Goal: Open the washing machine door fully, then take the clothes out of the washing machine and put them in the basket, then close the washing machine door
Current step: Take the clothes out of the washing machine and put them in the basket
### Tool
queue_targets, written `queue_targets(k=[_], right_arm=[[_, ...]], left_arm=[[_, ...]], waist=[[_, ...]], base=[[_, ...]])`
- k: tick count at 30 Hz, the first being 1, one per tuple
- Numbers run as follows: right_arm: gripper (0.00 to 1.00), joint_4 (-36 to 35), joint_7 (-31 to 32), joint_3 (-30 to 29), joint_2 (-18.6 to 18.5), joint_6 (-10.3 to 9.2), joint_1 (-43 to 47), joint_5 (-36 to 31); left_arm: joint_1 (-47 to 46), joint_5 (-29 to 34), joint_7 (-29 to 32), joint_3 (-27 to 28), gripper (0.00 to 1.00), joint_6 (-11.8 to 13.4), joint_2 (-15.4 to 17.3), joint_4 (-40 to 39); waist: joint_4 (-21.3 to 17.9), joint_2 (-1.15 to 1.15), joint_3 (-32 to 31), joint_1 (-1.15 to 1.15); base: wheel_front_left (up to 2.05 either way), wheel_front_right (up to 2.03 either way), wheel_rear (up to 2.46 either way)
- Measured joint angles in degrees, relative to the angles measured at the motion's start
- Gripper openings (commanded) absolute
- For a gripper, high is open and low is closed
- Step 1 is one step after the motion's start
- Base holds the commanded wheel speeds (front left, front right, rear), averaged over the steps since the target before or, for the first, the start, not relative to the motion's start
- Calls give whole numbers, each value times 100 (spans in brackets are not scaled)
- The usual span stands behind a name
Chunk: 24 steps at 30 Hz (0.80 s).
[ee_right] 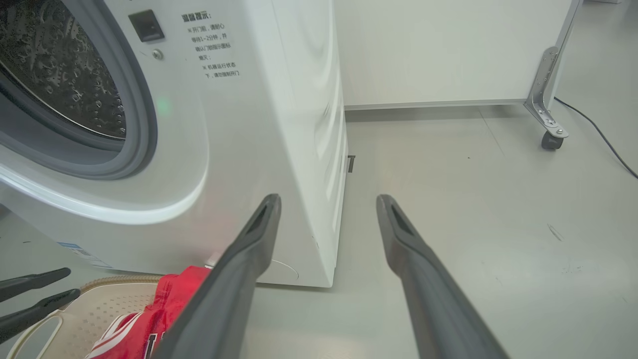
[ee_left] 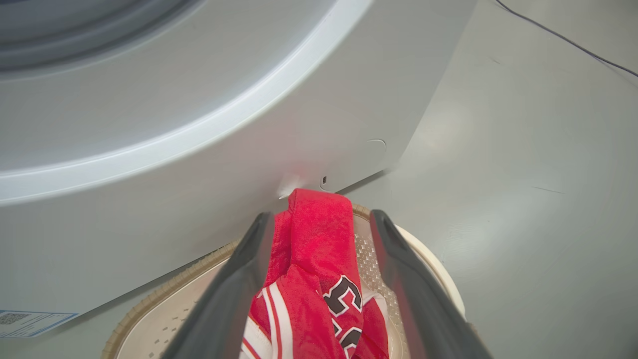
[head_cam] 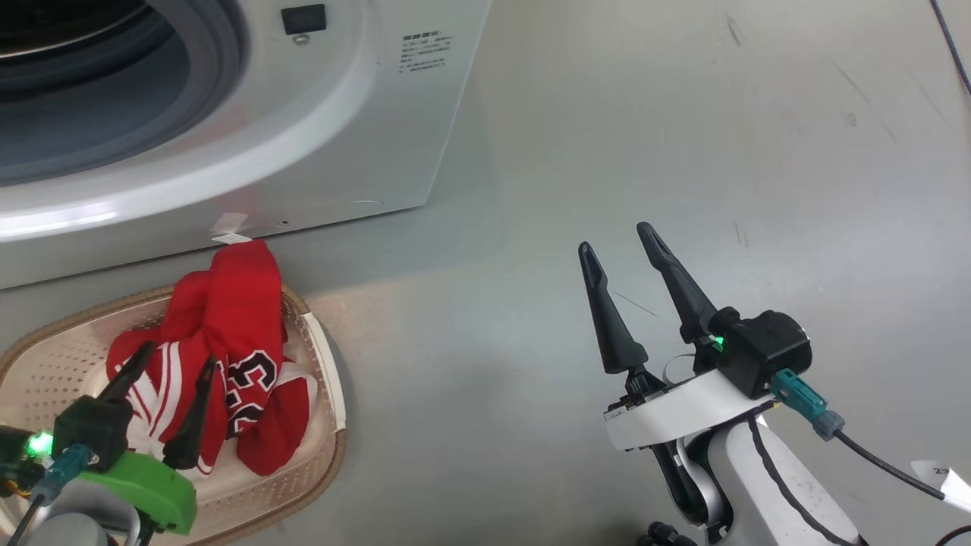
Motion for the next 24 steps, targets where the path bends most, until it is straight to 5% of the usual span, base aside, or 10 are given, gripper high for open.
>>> queue_targets(k=[24], right_arm=[[100,-388,0,191,25,-254,1,298]], left_arm=[[-970,-359,1424,230,100,-1,449,1265]], waist=[[-1162,0,780,0]], base=[[0,0,0]])
